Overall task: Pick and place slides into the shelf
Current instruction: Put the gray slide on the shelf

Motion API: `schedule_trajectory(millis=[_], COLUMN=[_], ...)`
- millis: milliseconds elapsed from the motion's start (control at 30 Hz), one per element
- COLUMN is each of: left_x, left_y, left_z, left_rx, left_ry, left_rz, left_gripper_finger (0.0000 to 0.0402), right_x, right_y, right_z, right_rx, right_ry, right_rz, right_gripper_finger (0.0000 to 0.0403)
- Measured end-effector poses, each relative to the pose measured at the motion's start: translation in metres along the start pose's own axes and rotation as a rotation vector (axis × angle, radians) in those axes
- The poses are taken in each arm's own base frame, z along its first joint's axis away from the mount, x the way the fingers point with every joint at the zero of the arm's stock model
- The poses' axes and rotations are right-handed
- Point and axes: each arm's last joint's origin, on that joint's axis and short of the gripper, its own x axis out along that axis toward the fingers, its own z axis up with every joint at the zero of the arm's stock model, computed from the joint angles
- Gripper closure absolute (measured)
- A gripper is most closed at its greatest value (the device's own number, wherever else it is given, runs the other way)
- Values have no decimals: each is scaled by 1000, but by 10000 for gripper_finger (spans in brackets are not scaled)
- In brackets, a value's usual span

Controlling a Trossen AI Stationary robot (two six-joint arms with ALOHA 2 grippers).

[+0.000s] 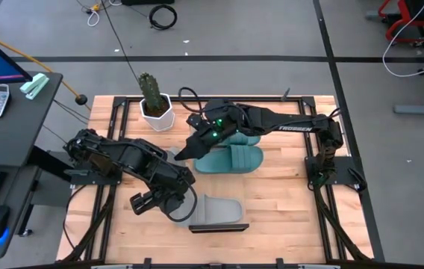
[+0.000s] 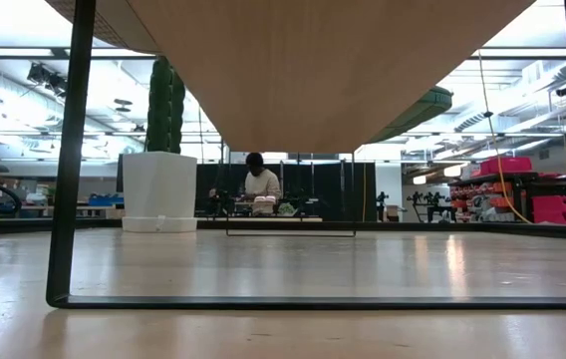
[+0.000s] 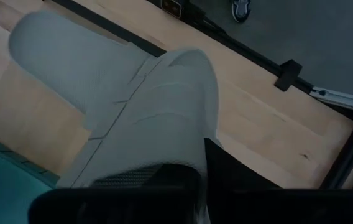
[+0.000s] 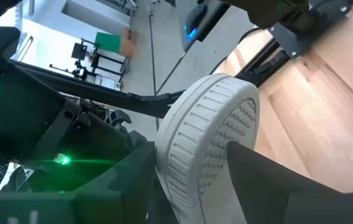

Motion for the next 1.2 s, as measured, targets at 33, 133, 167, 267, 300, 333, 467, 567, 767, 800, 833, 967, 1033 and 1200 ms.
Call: schedule_trajectory(millis=[33,133,167,267,300,333,467,567,767,800,833,967,1033,1200], left_x=[0,0,0,0,0,0,0,0,0,0,0,0,0,0], left_y=[0,0,0,-1,-1,-1,-2,-2,-2,-2,-2,-2,-1,-1], left_z=[0,0,0,0,0,1,2,1,1,1,1,1,1,1], left_rx=[0,-3,-3,-1,-1,0,5,0,-14,-20,-22,-27,-50,-99], left_ry=[0,-1,-2,-17,-20,-24,-27,-27,-26,-25,-23,-8,-4,-3], left_rz=[0,-2,-4,-25,-29,-34,-40,-41,-40,-39,-36,-15,-6,1], left_gripper_finger=[384,388,389,389,389,389,385,389,384,383,382,386,383,349], right_x=[0,0,0,1,2,2,2,2,2,2,2,2,2,2], right_y=[0,0,0,1,2,2,2,2,2,2,2,2,1,1], right_z=[0,0,0,-2,-3,-4,-4,-4,-4,-4,-4,-4,-4,-3], right_rx=[0,-11,-12,-13,-14,-16,-23,-24,-50,-56,-61,-76,-84,-96], right_ry=[-1,-11,-13,-14,-11,-11,-15,-15,-14,-14,-14,-18,-22,-29], right_rz=[-2,-7,-9,-11,-10,-10,-12,-13,-14,-14,-14,-18,-26,-34], right_gripper_finger=[197,202,203,208,209,210,218,245,339,345,345,345,345,346])
